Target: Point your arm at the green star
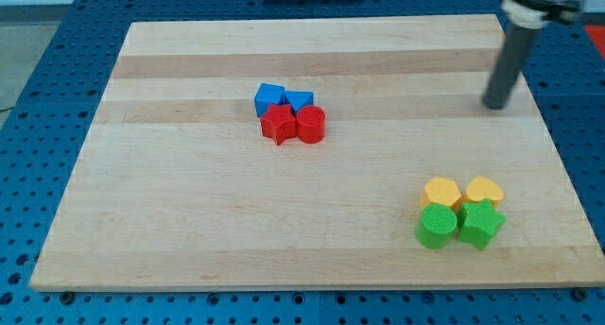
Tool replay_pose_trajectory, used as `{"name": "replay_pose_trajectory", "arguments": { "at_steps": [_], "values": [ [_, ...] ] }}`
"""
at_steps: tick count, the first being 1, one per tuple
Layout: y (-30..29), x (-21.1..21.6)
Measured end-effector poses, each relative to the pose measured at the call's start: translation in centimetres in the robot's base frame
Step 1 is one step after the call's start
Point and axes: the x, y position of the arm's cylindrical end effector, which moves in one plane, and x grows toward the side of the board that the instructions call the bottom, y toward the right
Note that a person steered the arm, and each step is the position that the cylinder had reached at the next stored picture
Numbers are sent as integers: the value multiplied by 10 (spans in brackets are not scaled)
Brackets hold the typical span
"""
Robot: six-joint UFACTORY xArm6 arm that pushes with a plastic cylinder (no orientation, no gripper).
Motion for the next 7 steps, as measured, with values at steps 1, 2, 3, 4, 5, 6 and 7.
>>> {"name": "replay_pose_trajectory", "arguments": {
  "at_steps": [1, 2, 3, 4, 5, 6, 7],
  "values": [
    [72, 28],
    [72, 28],
    [72, 68],
    [72, 149],
    [57, 211],
    [12, 220],
    [4, 207]
  ]
}}
